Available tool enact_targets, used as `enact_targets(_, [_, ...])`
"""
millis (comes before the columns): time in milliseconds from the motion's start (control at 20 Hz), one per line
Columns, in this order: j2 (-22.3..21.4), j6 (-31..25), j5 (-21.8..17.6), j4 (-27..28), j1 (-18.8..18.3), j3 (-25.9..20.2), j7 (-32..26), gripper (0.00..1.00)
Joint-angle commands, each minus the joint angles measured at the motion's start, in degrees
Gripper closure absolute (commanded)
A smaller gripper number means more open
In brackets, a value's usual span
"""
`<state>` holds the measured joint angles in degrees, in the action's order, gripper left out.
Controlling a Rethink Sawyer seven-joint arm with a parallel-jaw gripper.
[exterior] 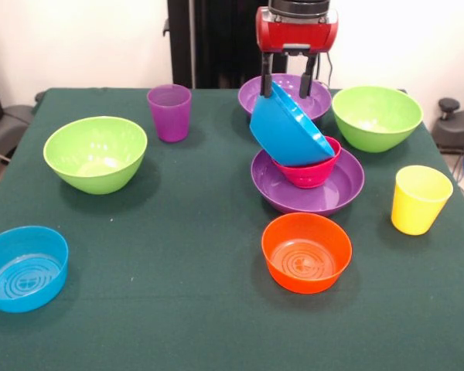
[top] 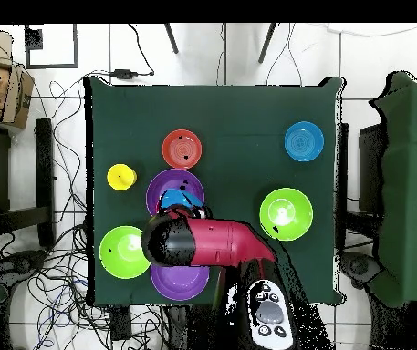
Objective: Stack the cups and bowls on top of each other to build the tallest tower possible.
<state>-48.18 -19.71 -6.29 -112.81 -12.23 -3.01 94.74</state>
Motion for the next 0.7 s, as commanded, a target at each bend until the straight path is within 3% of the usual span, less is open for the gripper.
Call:
enact_targets(50, [1.5,1.0,0.4,0.6,0.3,-2.3,7.8,0.00])
enact_targets(700, [2.6,2.1,-0.4,1.1,-0.7,-3.2,6.5,0.00])
